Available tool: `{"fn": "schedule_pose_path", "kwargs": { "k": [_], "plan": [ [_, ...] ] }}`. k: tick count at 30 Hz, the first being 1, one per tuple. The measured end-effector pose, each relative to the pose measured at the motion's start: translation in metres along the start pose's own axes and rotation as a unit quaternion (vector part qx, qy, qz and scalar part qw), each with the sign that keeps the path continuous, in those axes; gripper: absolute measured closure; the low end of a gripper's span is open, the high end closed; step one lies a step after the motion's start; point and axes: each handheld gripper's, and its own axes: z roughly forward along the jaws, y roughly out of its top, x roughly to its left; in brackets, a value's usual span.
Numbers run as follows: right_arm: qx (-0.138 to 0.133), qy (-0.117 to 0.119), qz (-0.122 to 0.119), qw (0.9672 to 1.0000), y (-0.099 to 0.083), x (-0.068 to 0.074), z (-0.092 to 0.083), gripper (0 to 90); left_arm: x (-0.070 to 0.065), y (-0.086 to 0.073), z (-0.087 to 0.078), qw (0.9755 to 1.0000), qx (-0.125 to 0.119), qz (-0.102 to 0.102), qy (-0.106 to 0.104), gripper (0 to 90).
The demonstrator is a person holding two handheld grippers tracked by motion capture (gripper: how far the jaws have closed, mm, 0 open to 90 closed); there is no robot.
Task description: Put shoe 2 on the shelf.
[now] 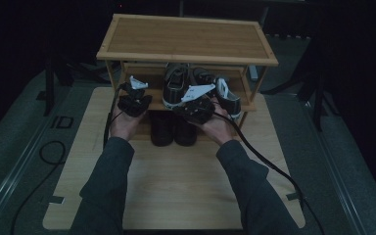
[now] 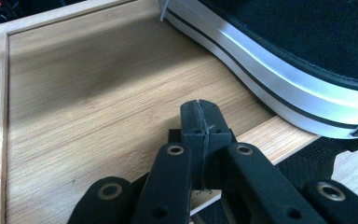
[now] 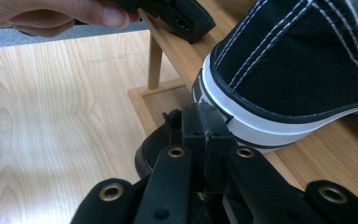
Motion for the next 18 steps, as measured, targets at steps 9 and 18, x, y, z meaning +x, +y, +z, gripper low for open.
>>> {"fn": "schedule_pose_path", "kwargs": {
  "k": [9, 18],
  "plan": [
    [-0.003, 0.000, 0.016, 0.9999, -0.007, -0.006, -0.020, 90.0, 0.002, -0.001, 0.000, 1.0000, -0.002, -0.003, -0.005, 90.0],
    [0.004, 0.012, 0.007, 0.9999, -0.014, -0.007, -0.044, 90.0, 0.002, -0.001, 0.000, 1.0000, -0.003, -0.005, -0.006, 90.0]
  ]
}}
